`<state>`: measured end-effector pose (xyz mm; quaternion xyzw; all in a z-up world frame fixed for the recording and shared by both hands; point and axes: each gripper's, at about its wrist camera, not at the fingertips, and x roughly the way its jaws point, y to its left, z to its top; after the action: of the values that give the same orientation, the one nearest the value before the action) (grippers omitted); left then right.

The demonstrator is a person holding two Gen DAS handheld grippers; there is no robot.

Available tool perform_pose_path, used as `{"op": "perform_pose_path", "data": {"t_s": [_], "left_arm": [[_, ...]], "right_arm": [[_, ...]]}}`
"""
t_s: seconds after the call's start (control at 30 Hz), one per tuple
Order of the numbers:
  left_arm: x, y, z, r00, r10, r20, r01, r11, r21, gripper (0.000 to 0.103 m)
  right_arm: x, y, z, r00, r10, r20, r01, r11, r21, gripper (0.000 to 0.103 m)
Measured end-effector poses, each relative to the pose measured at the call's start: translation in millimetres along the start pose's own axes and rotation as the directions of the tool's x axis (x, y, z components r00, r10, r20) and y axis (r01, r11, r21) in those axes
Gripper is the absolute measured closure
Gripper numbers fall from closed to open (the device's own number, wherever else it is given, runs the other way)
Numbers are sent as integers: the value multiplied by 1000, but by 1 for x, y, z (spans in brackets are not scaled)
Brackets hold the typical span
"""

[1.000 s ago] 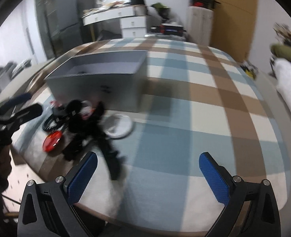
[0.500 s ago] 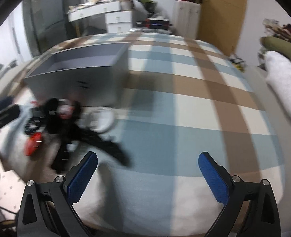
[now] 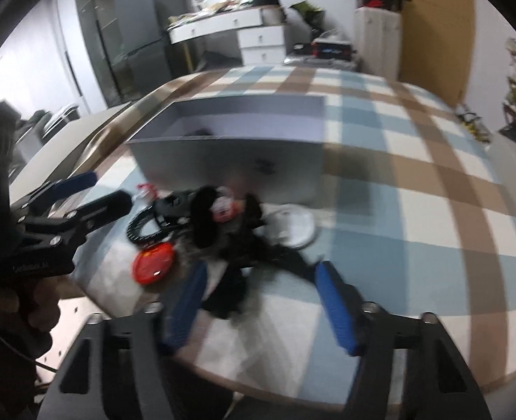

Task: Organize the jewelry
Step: 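Grasp a black claw clip with the right tool while the left tool grasps another claw clip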

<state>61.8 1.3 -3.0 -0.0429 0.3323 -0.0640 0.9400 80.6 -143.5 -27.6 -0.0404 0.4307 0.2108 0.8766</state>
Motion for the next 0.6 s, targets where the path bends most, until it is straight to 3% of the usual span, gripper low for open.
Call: {"op": "perform_pose_path", "data": {"t_s": [0.07, 0.2, 0.3, 0.43, 0.6], "left_arm": [[-1, 1, 1, 1000, -9, 2, 9, 1000, -7, 1], [0, 0, 1, 999, -41, -8, 41, 999, 4, 1], [0, -6, -1, 999, -46, -9, 46, 998, 33, 1], [0, -11, -2, 999, -47, -13, 47, 997, 58, 1], [1, -12, -3, 998, -58, -25, 60, 997, 56, 1]], "right_arm": [[3, 2, -2, 1000, 28, -10, -28, 1000, 3, 57], [9, 4, -4, 997, 68, -28, -68, 998, 16, 59], [12, 3, -2, 998, 65, -11, -65, 998, 25, 62], [15, 5, -1, 999, 38, -2, -38, 999, 16, 79], [7, 5, -1, 999, 43, 33, -44, 999, 23, 86]]}}
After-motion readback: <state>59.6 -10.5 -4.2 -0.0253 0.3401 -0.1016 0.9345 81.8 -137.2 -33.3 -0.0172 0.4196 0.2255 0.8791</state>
